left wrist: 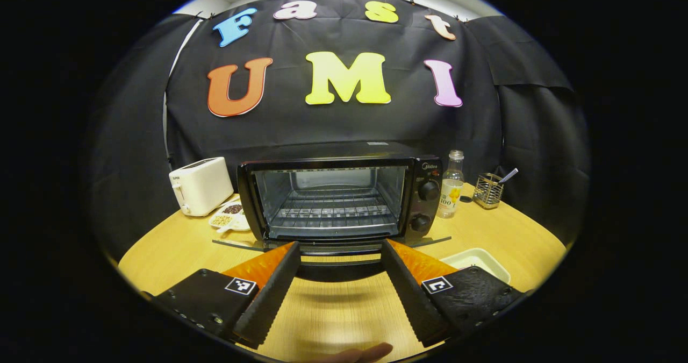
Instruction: Open the electric oven with the left hand, put the food in, and close the electric oven.
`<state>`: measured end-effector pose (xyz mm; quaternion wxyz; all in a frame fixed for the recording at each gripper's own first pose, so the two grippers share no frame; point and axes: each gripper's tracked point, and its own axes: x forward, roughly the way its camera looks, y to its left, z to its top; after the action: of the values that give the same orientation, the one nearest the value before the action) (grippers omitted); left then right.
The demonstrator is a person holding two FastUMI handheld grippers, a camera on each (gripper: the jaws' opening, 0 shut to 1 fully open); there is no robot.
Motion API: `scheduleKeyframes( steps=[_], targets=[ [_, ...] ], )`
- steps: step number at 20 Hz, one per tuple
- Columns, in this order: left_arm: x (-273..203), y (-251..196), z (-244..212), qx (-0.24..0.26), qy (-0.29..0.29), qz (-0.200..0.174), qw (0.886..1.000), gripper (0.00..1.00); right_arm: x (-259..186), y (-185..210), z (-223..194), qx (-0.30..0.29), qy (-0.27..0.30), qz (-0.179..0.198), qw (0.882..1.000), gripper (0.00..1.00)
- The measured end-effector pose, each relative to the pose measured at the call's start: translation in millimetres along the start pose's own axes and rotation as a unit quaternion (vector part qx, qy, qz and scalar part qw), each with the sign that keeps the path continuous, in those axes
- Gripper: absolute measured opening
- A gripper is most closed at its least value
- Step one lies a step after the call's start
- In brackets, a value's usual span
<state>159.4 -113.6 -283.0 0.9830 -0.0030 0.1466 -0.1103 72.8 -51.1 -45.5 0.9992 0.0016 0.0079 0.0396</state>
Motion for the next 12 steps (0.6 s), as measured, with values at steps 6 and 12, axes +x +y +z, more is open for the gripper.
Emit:
scheduleKeyframes(
  steps=[6, 12],
  targets=[
    [-7, -1, -26, 0.004, 0.008, 0.0, 1.0, 0.96, 0, 2, -11, 0.003, 0.015, 0.002, 1.0, 0.96],
    [-12, -5, -70, 0.006, 0.058, -0.001, 0.998, 0.96, -1, 2, -18, 0.01, 0.029, 0.0, 1.0, 0.96]
  ],
)
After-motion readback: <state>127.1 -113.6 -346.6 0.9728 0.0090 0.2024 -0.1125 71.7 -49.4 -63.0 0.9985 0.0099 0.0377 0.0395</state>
